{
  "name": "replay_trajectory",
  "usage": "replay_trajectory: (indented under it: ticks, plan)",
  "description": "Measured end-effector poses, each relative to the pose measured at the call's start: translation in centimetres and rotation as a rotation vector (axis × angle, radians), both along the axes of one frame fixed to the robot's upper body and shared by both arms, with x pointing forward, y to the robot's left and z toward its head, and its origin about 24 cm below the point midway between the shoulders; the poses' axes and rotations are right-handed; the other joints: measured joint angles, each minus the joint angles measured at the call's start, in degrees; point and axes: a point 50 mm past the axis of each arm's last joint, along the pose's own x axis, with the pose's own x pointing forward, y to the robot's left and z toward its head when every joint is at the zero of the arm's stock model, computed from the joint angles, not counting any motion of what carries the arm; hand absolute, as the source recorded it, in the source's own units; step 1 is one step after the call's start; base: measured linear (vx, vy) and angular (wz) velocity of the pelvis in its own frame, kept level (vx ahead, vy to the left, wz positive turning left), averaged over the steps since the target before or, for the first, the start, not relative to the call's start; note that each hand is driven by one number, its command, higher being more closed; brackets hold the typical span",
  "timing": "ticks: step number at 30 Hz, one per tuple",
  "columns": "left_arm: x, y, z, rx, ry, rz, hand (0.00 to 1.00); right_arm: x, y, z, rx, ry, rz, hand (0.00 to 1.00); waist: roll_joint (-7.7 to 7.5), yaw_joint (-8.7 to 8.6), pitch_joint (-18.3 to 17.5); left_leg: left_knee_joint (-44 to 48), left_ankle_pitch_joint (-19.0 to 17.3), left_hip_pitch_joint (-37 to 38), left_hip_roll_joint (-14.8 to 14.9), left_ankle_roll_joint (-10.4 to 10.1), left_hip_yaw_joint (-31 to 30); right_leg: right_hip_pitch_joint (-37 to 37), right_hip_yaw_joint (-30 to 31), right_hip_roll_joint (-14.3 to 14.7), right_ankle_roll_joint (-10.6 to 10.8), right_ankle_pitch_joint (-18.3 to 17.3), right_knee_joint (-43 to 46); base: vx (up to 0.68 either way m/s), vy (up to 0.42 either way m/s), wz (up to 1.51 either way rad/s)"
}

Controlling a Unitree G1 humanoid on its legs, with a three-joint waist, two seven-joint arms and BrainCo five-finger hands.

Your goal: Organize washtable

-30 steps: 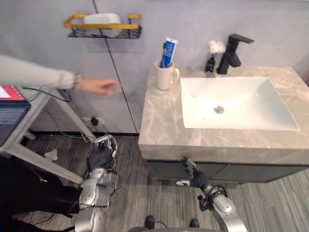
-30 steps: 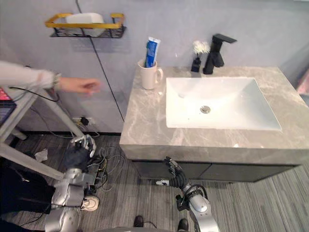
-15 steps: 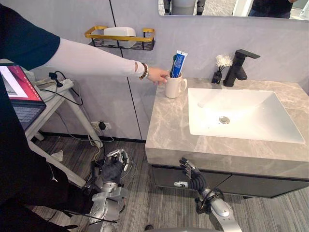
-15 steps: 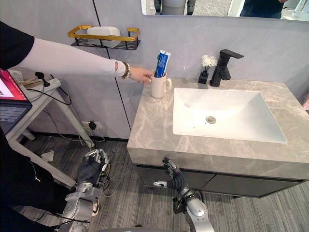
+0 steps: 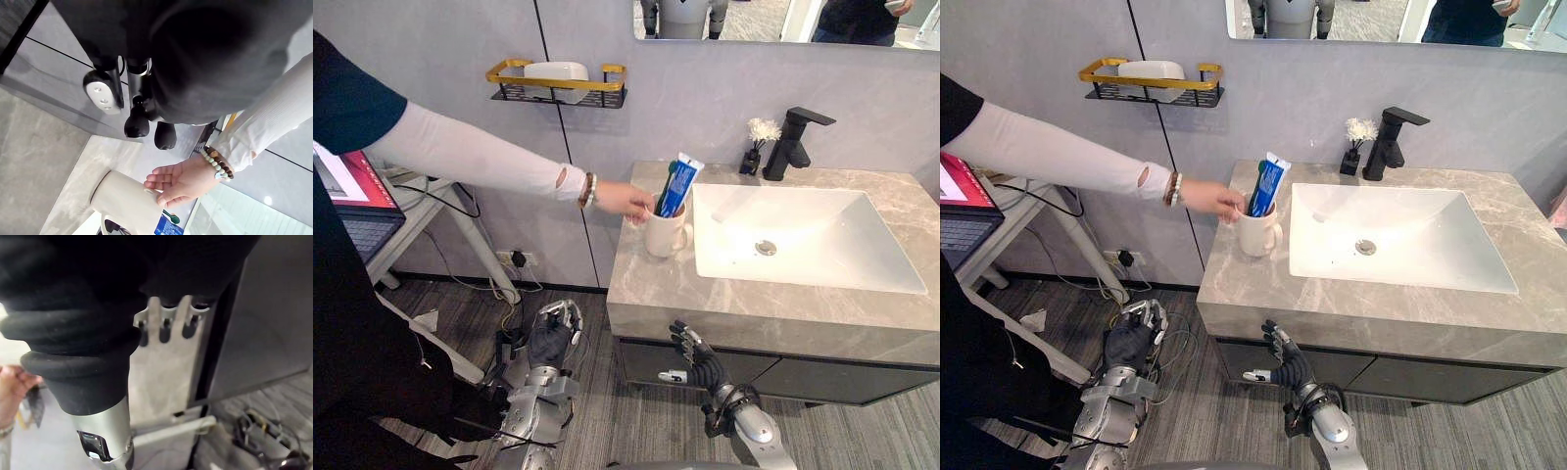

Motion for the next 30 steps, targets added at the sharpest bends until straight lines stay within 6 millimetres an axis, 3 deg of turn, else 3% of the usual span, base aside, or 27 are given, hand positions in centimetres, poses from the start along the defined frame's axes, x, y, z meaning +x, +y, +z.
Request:
replay_trajectory:
  ticks: [7, 15, 23, 30]
  plan:
    - [0.1, -0.1, 0.0, 0.017, -0.002, -0.013, 1.00, 0.1, 0.7, 0.2, 0.009, -0.009, 0.029, 0.00, -0.11, -1.07, -0.09, 0.01, -0.01, -0.03, 0.05, -0.01, 0.26, -0.13, 0.14, 0.02, 0.00, 0.00, -0.03, 0.00, 0.000, 0.00]
    - [1.2, -1.1, 1.0, 0.038, -0.052, -0.079, 1.00, 0.4, 0.7, 0.3, 0.005, -0.017, 0.032, 0.00, 0.19, -1.18, -0.44, 0.01, -0.05, -0.31, 0.20, -0.03, 1.57, -0.98, 0.83, 0.07, 0.00, 0.04, 0.09, 0.00, 0.000, -0.06]
    - [4.1, -3.1, 3.9, 0.159, -0.206, -0.201, 1.00, 0.6, 0.9, -0.3, -0.006, 0.004, 0.058, 0.00, 0.22, -1.30, -0.52, -0.01, -0.15, -0.13, 0.53, -0.06, 3.16, -1.95, 2.33, 0.36, -0.05, 0.16, 0.11, -0.02, -0.004, -0.08]
    - [5.1, -4.3, 3.5, 0.237, -0.197, -0.292, 1.00, 0.6, 1.1, -0.3, -0.013, 0.009, 0.083, 0.00, 0.27, -2.65, -0.57, 0.18, -0.47, -0.19, 1.02, -0.41, 4.98, -2.01, 4.69, 1.02, -0.37, 1.58, -1.77, -0.02, -0.009, -0.17]
